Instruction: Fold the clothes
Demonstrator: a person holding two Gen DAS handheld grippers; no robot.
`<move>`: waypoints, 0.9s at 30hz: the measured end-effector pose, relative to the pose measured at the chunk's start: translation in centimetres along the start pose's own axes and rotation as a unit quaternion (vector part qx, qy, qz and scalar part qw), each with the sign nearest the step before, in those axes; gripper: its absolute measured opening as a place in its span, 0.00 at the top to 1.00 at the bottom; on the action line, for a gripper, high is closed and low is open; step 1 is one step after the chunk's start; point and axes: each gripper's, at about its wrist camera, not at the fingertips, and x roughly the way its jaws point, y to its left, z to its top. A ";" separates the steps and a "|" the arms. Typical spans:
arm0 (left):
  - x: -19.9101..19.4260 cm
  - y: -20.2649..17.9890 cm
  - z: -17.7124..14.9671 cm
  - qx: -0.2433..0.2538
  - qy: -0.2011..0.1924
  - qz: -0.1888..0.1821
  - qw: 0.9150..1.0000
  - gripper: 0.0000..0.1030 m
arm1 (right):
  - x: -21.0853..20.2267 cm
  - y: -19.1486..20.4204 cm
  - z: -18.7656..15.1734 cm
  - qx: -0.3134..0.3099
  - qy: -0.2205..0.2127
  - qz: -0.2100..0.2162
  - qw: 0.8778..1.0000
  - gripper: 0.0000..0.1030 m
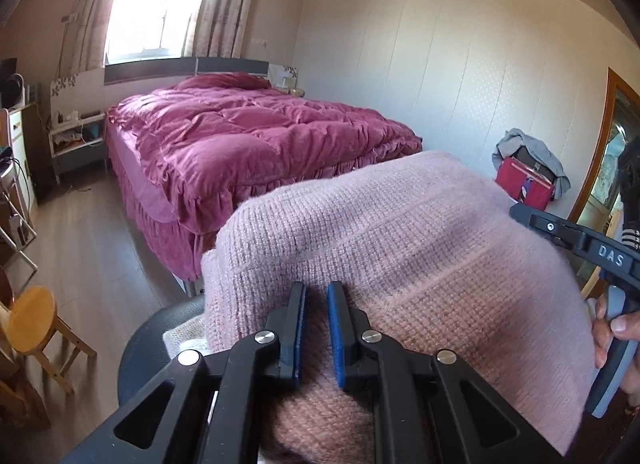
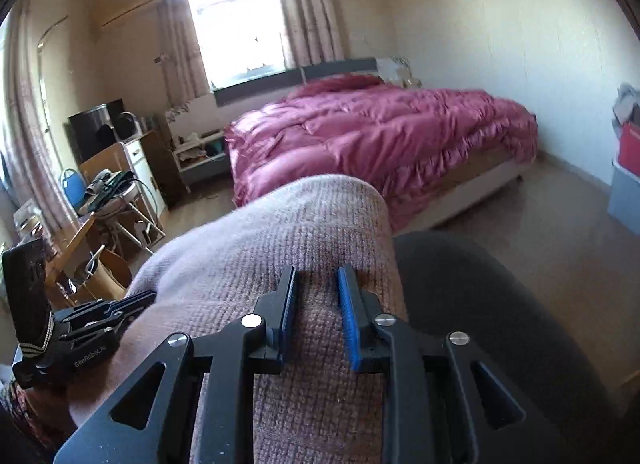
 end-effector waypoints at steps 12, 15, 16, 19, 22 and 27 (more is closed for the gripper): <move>-13.2 -2.1 -7.3 -0.131 -0.102 0.089 0.982 0.75 | -16.0 1.0 -8.0 0.067 -0.109 -0.033 0.991 0.14; -13.9 -3.7 -11.1 -0.149 -0.076 0.091 0.982 0.75 | -17.6 0.9 -11.7 0.100 -0.094 -0.039 0.990 0.14; -13.9 -4.5 -12.4 -0.150 -0.064 0.097 0.982 0.75 | -17.7 1.1 -12.9 0.102 -0.084 -0.042 0.990 0.14; -13.0 -6.7 -14.7 -0.134 -0.022 0.110 0.985 0.75 | -17.6 2.1 -16.1 0.098 -0.055 -0.054 0.992 0.14; -12.2 -8.5 -16.3 -0.116 0.002 0.125 0.985 0.75 | -17.0 3.9 -18.4 0.059 -0.024 -0.082 0.995 0.14; -12.3 -10.0 -16.6 -0.095 0.007 0.147 0.985 0.75 | -16.6 5.9 -19.8 0.032 -0.006 -0.077 0.996 0.14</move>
